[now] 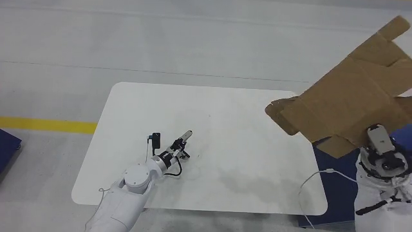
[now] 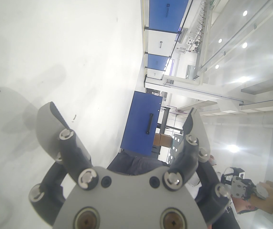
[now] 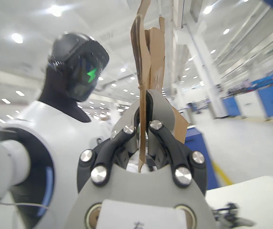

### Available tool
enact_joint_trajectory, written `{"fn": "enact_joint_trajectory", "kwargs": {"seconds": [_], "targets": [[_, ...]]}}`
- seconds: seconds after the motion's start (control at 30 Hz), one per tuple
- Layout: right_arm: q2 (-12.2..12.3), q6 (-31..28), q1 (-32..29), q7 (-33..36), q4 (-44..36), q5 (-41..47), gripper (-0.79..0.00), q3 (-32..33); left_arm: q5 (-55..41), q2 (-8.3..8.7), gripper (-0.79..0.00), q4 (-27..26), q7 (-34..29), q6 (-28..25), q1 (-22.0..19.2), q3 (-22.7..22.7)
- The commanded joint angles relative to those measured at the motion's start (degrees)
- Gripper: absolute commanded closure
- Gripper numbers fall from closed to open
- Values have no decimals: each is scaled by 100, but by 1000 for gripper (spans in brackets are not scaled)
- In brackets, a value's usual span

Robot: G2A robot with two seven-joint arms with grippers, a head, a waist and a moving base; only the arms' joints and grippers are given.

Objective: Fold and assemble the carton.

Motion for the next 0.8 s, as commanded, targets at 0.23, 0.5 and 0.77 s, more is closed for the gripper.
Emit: {"fn": "enact_joint_trajectory", "kwargs": {"seconds": [0.23,0.5,0.77], "targets": [[-358,-190,203,-1432,-1392,-2957,0,1182,0,0,-785,0,0,0,0,0],[-219,-190,497,-2532,-1725,-5395,0,713,0,0,-785,0,0,0,0,0],[503,-190,-449,-6604,-1725,-10885,0,-130,0,0,-785,0,0,0,0,0]]}}
